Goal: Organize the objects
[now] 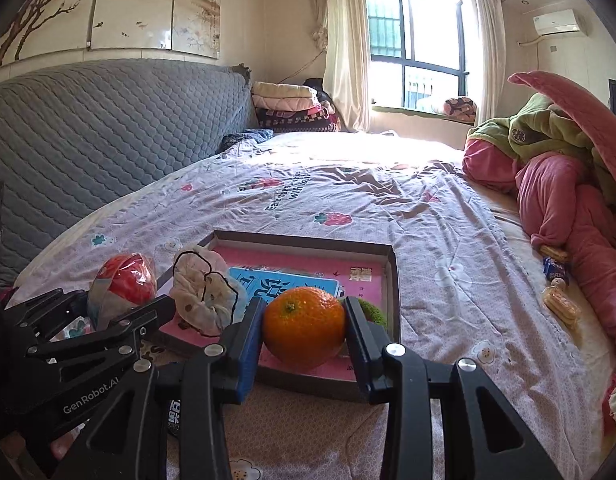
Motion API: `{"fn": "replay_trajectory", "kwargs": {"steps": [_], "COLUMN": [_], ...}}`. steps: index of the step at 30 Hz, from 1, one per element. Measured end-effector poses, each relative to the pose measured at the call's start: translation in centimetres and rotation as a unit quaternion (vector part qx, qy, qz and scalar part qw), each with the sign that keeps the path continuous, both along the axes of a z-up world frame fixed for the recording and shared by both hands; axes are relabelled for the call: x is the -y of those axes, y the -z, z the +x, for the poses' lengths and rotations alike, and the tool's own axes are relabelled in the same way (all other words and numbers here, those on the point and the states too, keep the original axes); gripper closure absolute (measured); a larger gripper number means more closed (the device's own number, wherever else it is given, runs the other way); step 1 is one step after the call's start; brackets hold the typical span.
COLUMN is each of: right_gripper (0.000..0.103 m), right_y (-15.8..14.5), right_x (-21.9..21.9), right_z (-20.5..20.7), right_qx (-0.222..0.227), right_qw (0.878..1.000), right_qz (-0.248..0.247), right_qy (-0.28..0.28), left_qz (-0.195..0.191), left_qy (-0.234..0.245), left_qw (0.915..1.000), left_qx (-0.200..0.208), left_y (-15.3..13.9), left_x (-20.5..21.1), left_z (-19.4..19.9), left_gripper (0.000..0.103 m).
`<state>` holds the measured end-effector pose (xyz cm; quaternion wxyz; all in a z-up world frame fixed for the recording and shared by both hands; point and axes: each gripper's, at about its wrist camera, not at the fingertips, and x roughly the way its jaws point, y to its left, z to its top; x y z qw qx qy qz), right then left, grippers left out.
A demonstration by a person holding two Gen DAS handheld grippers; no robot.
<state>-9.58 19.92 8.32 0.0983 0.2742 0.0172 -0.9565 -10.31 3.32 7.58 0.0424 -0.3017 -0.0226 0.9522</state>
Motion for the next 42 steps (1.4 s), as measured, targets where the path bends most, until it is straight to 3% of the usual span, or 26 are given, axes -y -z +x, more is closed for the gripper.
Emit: {"fn": "replay_trajectory", "kwargs": {"steps": [17, 42], "right_gripper": [0.064, 0.064], "right_y": [-0.4, 1.4], "right_x": [-0.4, -0.8], "right_z": [-1.0, -3.2], "right_qx": [-0.017, 0.013], "right_qw": [0.999, 0.999], "right_qz": [0.009, 0.02], "right_qy": [0.03, 0.042], "left_qz": [0.004, 0.004], "left_qy": [-0.003, -0.002], "left_qw": [1.0, 0.9988], "left_qx": [-0.003, 0.049], "left_y": [-0.2, 2.6], "left_x": [-0.5, -1.5], "left_z": [-2.2, -5.3], "left_gripper": [0.05, 0.05]}}
